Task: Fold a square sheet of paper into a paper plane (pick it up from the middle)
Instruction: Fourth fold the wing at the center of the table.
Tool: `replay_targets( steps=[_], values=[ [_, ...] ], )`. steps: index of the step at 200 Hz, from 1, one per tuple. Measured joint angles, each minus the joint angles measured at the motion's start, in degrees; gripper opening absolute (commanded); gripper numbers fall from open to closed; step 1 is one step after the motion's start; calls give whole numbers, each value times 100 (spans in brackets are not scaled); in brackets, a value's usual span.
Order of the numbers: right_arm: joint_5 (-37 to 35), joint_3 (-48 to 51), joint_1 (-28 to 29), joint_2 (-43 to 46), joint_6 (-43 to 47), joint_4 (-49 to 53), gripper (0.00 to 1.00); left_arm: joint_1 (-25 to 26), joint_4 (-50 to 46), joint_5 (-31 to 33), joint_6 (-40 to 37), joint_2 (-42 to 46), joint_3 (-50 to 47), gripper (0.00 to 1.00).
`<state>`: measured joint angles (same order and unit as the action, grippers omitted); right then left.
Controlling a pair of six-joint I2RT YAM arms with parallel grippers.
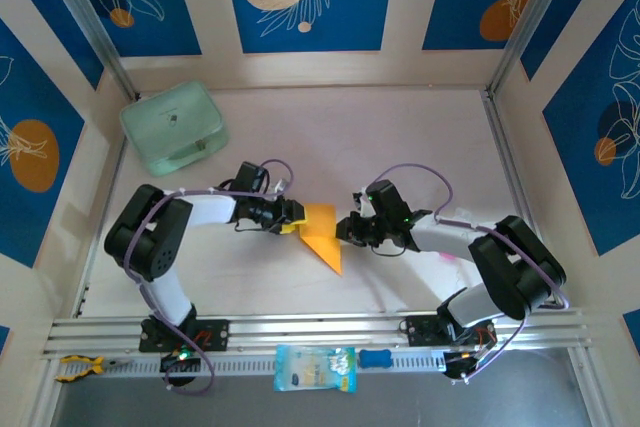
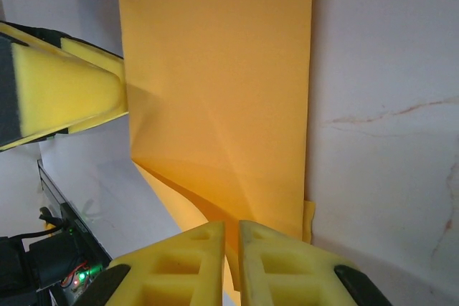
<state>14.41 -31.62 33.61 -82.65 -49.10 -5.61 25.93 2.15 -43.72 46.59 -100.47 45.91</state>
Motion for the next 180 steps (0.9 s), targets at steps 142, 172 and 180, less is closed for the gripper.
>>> replay_targets(
  steps=[142, 172, 180],
  values=[
    [-1244, 35, 490, 1416, 111, 1075, 58, 22, 872, 205, 767, 175, -466, 0],
    [-2131, 479, 994, 1871, 127, 916, 58, 94, 951, 570, 1025, 407, -691, 0],
    [-2404, 658, 1191, 1963, 164, 857, 58, 111, 949, 664, 1091, 503, -776, 0]
  ],
)
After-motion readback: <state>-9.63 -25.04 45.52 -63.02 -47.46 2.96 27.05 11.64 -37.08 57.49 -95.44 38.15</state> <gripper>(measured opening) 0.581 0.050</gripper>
